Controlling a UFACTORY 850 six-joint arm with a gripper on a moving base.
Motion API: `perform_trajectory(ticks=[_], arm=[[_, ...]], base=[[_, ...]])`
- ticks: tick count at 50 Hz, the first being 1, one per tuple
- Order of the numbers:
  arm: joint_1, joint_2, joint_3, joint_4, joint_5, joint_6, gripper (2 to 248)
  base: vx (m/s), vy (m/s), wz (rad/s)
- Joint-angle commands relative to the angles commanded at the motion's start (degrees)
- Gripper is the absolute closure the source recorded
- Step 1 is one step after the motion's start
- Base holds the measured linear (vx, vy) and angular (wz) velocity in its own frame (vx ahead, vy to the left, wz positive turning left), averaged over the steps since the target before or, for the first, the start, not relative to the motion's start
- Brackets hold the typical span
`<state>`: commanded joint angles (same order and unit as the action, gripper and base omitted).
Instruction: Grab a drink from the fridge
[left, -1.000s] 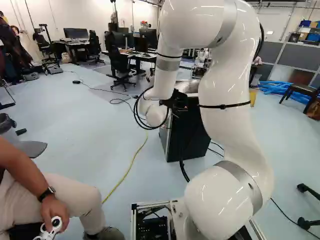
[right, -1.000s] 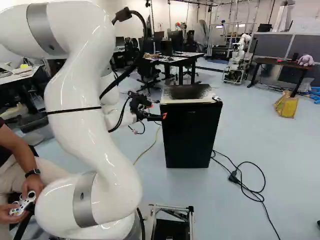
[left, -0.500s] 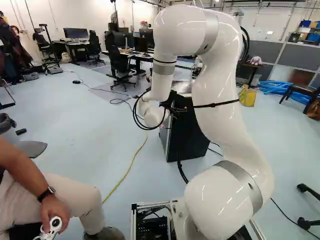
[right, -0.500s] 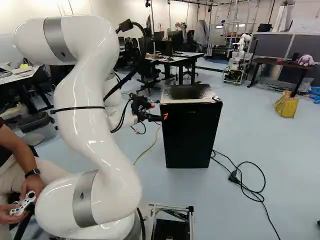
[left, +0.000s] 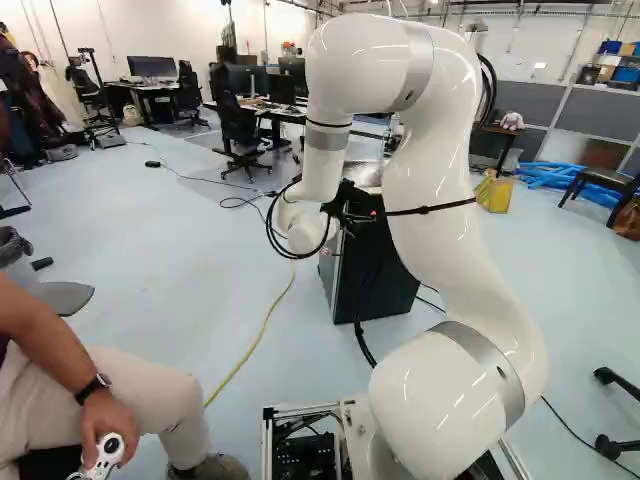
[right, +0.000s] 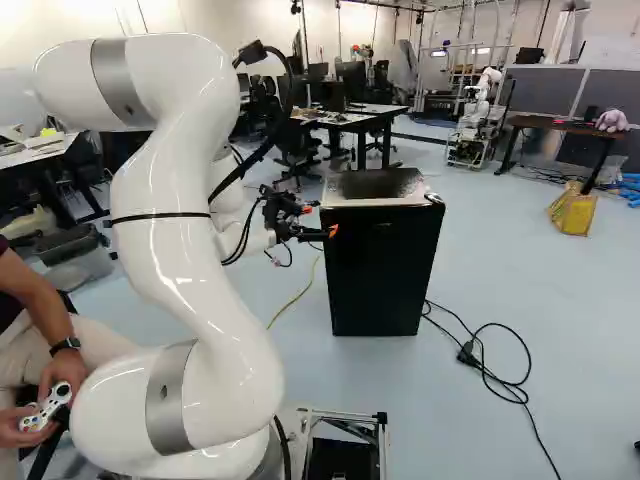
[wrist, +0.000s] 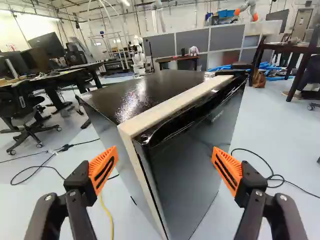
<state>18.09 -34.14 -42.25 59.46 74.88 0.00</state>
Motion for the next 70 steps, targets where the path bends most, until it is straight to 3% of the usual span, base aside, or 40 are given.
perform_trajectory(ticks=[70], arm=[[-2.4, -1.2, -2.0, 1.8, -2.0, 0.0, 3]], base=[[0.000, 0.000, 0.000]])
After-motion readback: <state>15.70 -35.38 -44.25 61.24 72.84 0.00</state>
